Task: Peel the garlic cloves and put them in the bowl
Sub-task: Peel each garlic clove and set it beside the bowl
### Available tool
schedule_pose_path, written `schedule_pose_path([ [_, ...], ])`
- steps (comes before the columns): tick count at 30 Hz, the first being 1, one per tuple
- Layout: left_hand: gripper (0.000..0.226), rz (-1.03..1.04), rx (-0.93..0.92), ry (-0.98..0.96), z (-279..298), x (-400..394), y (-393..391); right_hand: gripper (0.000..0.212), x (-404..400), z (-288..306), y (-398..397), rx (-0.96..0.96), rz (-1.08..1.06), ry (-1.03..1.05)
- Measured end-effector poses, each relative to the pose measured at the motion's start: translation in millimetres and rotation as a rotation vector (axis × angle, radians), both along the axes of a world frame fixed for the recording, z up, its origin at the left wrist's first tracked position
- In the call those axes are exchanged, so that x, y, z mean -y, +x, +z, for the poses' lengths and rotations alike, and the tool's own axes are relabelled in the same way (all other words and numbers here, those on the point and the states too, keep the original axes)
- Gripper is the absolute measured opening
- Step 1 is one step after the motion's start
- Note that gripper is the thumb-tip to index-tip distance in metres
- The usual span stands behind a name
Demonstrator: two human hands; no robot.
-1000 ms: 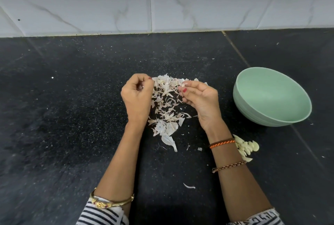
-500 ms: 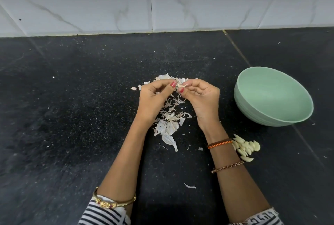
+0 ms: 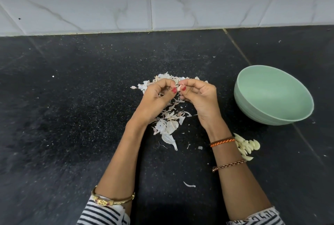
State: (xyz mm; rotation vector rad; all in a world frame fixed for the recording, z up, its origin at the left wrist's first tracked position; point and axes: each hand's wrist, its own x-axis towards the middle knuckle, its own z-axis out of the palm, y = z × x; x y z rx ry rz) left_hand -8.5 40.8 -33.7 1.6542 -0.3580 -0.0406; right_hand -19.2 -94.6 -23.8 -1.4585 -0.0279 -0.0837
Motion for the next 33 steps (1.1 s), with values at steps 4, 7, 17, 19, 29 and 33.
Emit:
schedule_pose_path([
  [4, 0.011, -0.001, 0.078, 0.056, -3.1, 3.5, -0.5, 0.016, -2.3, -0.1, -0.6, -0.005, 0.006, -0.001],
  [7, 0.013, 0.021, 0.108, 0.071, -5.7, 5.3, -0.4, 0.016, -3.4, 0.0, -0.5, -0.009, -0.007, 0.017],
  [17, 0.01, 0.184, 0.297, 0.022, -8.0, 7.2, 0.5, 0.011, -3.5, -4.4, 1.8, -0.043, -0.109, 0.03],
  [19, 0.006, 0.21, 0.273, -0.012, -8.3, 7.1, 1.4, 0.009, -0.7, -4.5, 2.6, -0.068, -0.084, 0.04],
  [29, 0.004, 0.125, 0.09, -0.071, -5.1, 6.1, 1.2, 0.011, -0.7, -1.2, 1.3, -0.139, 0.037, 0.153],
  [33, 0.014, 0.111, 0.032, -0.16, 1.9, 8.2, -2.9, 0.021, -0.9, 0.7, 0.7, -0.164, 0.082, 0.168],
])
